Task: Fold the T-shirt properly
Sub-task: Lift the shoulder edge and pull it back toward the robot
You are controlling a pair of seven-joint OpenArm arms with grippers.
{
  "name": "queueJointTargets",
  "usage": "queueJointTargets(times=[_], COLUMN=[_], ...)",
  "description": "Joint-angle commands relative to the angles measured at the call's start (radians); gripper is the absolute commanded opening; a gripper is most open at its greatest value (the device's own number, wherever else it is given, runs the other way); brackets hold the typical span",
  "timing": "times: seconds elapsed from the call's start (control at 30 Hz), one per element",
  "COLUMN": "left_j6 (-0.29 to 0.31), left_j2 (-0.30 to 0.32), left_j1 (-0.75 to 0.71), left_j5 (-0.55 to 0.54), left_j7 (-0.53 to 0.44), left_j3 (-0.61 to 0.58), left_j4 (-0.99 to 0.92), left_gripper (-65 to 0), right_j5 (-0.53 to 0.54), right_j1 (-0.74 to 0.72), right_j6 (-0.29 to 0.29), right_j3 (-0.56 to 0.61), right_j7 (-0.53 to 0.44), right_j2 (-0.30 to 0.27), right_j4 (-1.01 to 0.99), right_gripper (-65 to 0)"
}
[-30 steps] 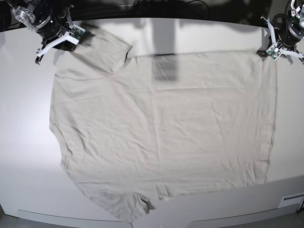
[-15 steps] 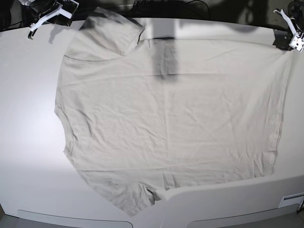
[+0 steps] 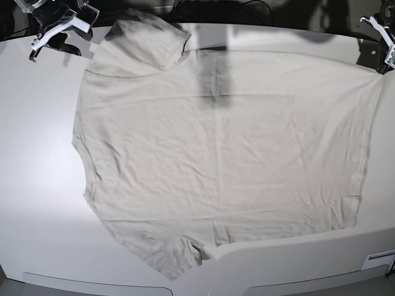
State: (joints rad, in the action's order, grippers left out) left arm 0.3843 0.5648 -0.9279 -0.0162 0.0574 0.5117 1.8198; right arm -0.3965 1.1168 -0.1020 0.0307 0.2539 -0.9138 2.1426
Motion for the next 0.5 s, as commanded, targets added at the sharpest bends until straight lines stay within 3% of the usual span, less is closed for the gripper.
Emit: queueJointTargets(times=[0.0,0.1,0.17,0.37,0.47], left_j6=[-0.011,-0.010,-0.011,-0.010,-0.010], left_j2=[0.012,0.012,0.012,0.012,0.012], left_j1=[-0.008,-0.008,-0.008,-0.008,-0.008], left_j5=[0.000,0.000,0.000,0.000,0.000], left_j7=[-0.022,-0.022,-0.022,-0.021,-0.021], left_j3=[0.013,0.013,0.013,0.013,0.013], left_j4=[0.013,0.013,0.013,0.013,0.013], left_gripper=[-65.0,-65.0,-65.0,-65.0,-65.0], right_j5=[-0.021,-0.053,-0.052,-0.046,-0.047], right_j1=[0.008,0.003,-0.019,-0.159,-0.237], right_j6=[0.004,-0.040,-0.040,-0.042,-0.072], right_j3=[-0.006,-0.004,0.005,0.105,0.183], right_j7=[-0.018,-0.062,-0.104,-0.108,-0.100], right_j2=[-0.009,-0.009,-0.008,-0.008,-0.008], right_j4=[0.004,-0.041,-0.082,-0.173,-0.207], right_gripper=[-35.8,-35.9,-35.9,-35.9,-35.9])
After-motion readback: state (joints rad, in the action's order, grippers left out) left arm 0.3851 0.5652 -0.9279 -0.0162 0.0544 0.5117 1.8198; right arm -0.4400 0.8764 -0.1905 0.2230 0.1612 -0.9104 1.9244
